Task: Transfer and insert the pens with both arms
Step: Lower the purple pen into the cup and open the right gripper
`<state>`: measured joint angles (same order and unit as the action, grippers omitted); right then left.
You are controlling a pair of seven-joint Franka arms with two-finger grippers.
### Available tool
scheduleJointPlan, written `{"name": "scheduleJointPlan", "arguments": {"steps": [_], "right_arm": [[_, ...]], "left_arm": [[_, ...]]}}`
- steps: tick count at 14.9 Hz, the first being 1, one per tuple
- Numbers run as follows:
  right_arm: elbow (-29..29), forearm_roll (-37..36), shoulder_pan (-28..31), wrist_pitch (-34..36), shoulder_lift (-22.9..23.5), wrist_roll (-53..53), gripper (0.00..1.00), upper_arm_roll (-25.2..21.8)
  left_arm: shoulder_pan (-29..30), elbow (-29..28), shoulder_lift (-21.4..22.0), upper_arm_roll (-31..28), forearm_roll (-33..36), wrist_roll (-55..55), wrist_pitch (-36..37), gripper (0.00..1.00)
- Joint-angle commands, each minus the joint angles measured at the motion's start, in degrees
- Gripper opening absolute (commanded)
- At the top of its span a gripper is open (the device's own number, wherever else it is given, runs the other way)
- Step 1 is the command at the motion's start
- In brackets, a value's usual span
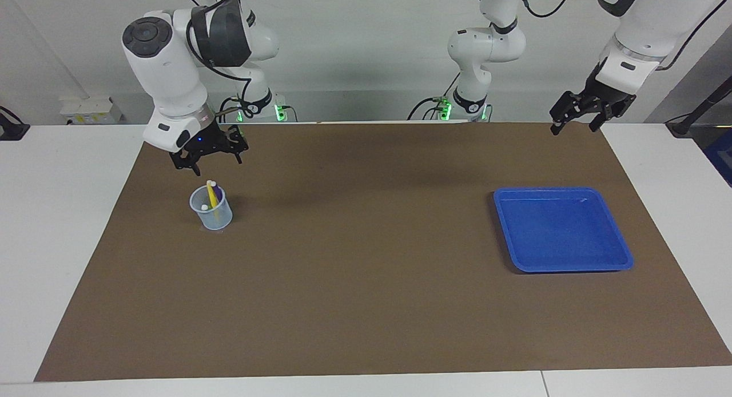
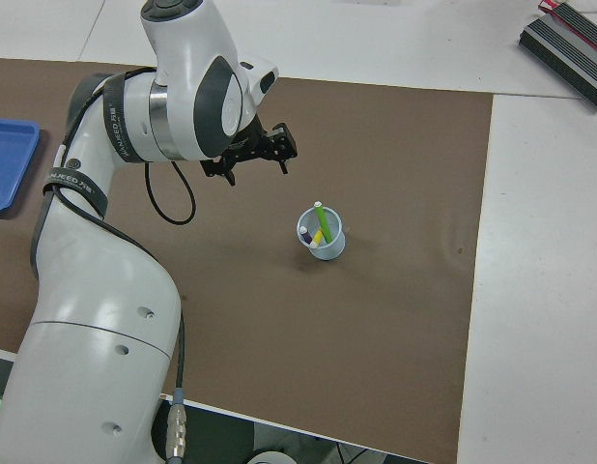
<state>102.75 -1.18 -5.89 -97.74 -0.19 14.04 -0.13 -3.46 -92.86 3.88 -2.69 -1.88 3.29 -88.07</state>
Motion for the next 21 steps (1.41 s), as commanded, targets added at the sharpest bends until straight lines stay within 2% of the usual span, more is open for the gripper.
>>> {"name": "scheduleJointPlan", "arguments": {"steps": [1,10,14,21], "right_arm": [[1.8,1.4,-0.1,-0.5,-1.7,-0.9,1.00,-0.4],[0.3,0.7,3.3,-2.1,-0.4,0.8,1.00,0.2],[-0.1,0.6,7.3,-1.8,-0.3,0.8,1.00,4.3],[-0.5,1.2,7.2,0.0,-0.6,0.2,1.00,4.8]], "left_arm": [[-0.1,-1.3,1.2,-0.4,-0.2,-0.5,0.3,1.00],[0.4,-1.2,1.1,-0.2,1.1,-0.6,-0.4,1.00],[0.5,-1.2,1.2,-0.1,1.0,-0.6,-0.4,1.00],[0.5,-1.2,1.2,-0.1,1.0,-0.6,-0.4,1.00]]}}
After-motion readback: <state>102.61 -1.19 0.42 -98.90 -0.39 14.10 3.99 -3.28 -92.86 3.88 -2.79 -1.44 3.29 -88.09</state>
